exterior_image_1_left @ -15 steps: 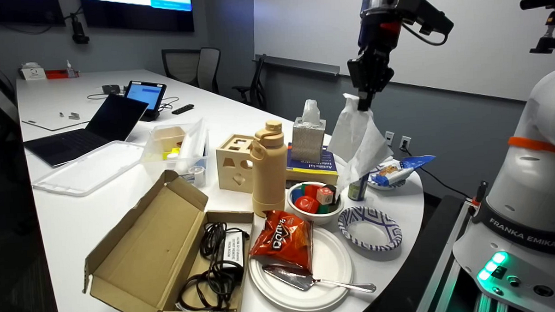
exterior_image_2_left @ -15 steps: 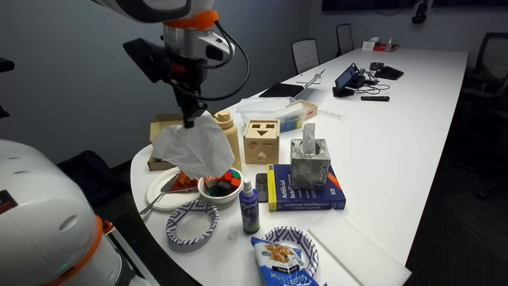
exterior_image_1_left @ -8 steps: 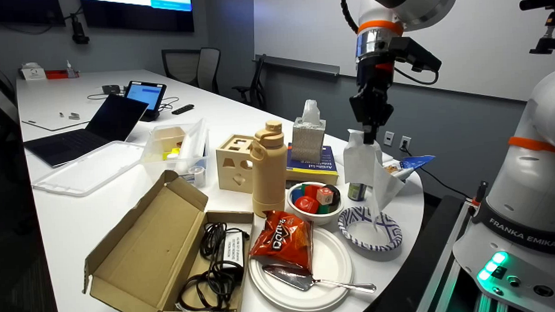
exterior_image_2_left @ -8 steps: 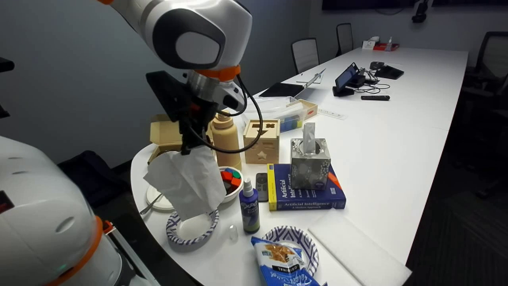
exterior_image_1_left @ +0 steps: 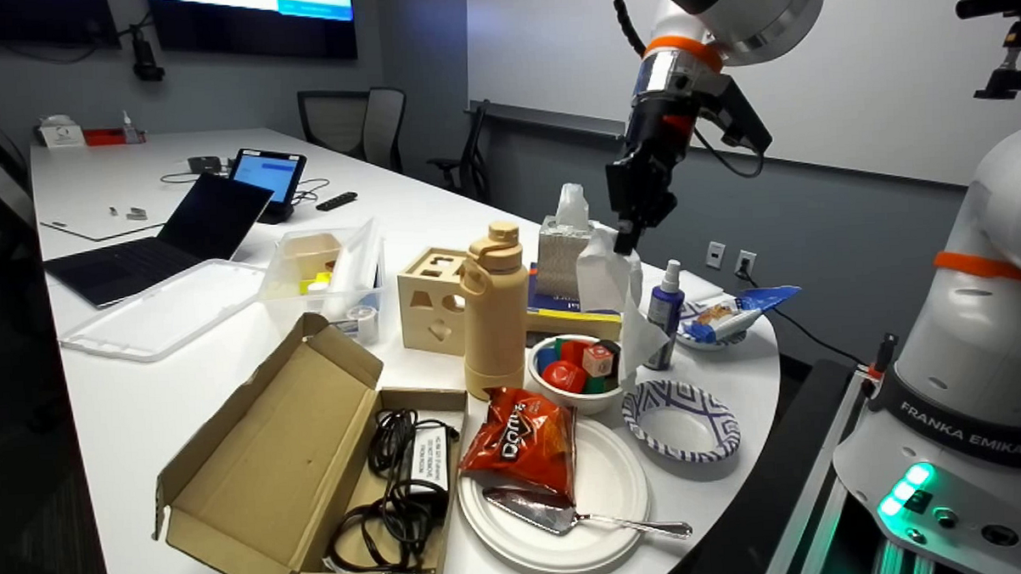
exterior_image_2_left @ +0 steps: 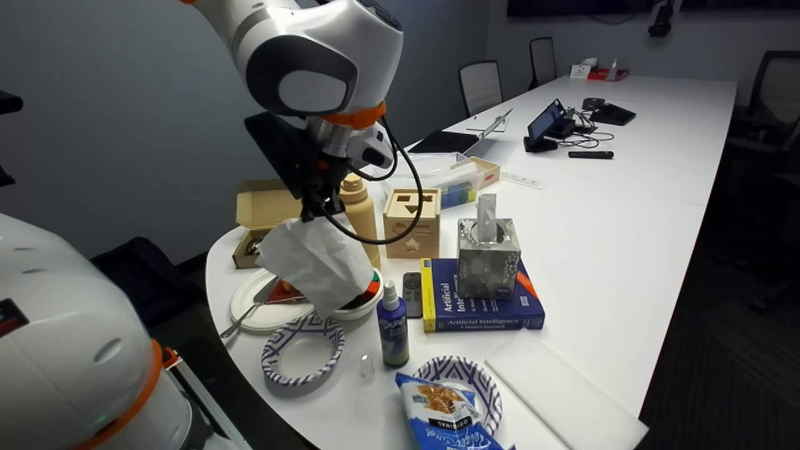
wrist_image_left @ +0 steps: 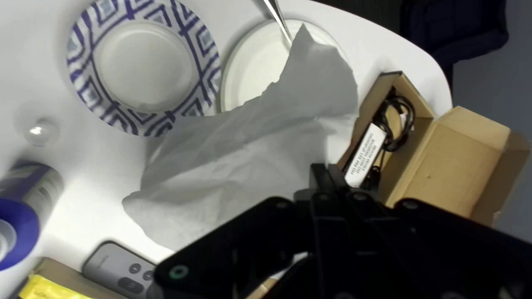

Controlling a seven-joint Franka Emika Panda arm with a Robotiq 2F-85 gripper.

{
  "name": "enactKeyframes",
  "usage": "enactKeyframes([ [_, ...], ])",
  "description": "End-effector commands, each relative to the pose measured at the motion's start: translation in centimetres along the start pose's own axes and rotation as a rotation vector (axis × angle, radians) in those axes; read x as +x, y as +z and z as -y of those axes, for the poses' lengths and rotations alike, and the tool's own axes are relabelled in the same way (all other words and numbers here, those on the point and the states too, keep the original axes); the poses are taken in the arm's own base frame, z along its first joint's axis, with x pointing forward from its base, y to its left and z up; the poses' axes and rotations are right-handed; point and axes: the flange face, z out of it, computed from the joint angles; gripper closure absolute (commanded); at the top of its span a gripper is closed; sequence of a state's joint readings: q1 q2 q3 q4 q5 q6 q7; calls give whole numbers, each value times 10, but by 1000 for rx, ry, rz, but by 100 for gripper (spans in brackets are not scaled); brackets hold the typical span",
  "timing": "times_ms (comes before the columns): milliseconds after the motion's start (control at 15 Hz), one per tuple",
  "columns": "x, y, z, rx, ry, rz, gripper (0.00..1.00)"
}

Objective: Fold the tissue on top of the bowl with blocks

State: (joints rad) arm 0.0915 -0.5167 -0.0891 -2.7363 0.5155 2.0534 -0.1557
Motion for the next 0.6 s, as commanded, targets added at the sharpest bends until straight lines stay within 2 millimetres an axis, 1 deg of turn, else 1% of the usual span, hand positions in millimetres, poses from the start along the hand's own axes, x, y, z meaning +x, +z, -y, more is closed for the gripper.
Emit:
enactKeyframes([
  [0, 1, -10, 7, 168, -60, -75, 100],
  [267, -5, -18, 4, 312, -107, -187, 100],
  [333, 6, -28, 6, 344, -121, -219, 100],
  [400, 10, -32, 2, 379, -122, -250, 100],
  [467, 12, -35, -2, 414, -118, -281, 100],
  [533, 13, -31, -11, 443, -97, -301, 100],
])
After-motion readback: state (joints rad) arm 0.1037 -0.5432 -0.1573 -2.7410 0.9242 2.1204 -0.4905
